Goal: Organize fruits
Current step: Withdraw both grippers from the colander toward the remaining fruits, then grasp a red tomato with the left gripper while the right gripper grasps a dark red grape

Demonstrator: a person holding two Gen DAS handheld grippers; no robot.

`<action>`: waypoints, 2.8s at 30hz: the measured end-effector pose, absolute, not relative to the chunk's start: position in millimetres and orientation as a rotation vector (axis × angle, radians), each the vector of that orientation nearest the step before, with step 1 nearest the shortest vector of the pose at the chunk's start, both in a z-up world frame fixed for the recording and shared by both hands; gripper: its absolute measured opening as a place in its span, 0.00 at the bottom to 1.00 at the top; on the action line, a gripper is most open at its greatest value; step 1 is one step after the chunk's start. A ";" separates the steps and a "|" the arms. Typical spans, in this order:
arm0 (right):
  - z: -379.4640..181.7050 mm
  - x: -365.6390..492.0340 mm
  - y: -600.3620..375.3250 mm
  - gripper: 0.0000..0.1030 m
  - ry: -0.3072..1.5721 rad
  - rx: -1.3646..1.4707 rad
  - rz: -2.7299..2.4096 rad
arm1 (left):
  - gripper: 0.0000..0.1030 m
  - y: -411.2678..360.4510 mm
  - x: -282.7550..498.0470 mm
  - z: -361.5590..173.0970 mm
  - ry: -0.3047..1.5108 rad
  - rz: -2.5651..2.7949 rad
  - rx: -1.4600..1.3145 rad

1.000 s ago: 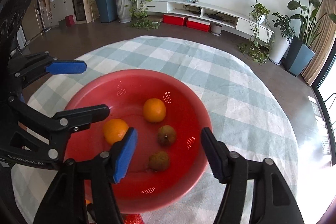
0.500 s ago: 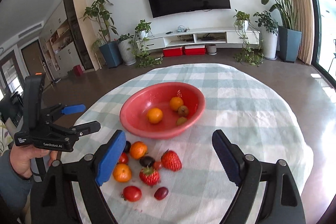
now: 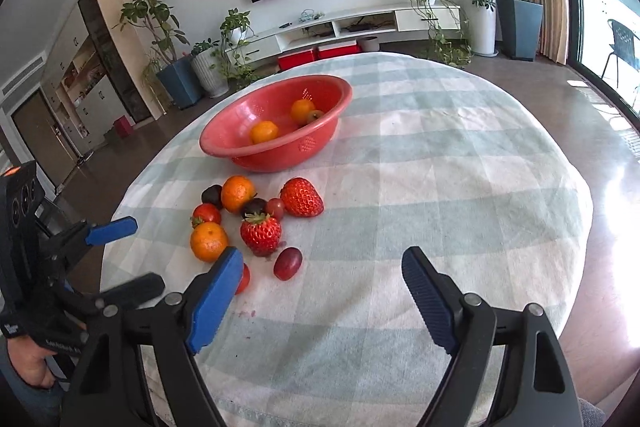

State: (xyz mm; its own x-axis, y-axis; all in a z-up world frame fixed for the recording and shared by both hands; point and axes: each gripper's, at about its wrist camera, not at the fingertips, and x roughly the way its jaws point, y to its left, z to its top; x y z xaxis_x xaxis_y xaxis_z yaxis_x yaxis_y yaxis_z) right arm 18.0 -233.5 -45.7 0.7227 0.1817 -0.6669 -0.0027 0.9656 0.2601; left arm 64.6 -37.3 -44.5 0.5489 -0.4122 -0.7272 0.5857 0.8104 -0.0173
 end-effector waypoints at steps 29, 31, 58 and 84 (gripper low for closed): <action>-42.1 11.6 -239.2 0.76 0.716 0.284 0.121 | 0.64 -98.7 76.1 -58.7 0.807 -0.870 0.479; -41.6 11.1 -239.7 0.76 0.713 0.288 0.122 | 0.64 -100.9 78.5 -63.6 0.825 -0.867 0.489; -41.9 14.1 -236.7 0.75 0.734 0.273 0.129 | 0.39 -103.6 94.7 -85.1 0.896 -0.799 0.525; -54.7 31.2 -213.3 0.67 0.823 0.196 0.121 | 0.29 -73.1 95.1 -83.3 0.900 -0.780 0.307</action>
State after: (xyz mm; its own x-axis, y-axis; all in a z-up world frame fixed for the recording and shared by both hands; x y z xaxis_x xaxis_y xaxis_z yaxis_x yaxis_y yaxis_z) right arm 31.2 -213.3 -54.7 0.6745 0.1826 -0.7154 -0.0308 0.9751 0.2198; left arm 95.1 -73.1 -83.3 0.3757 -0.4766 -0.7948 0.7195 0.6906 -0.0739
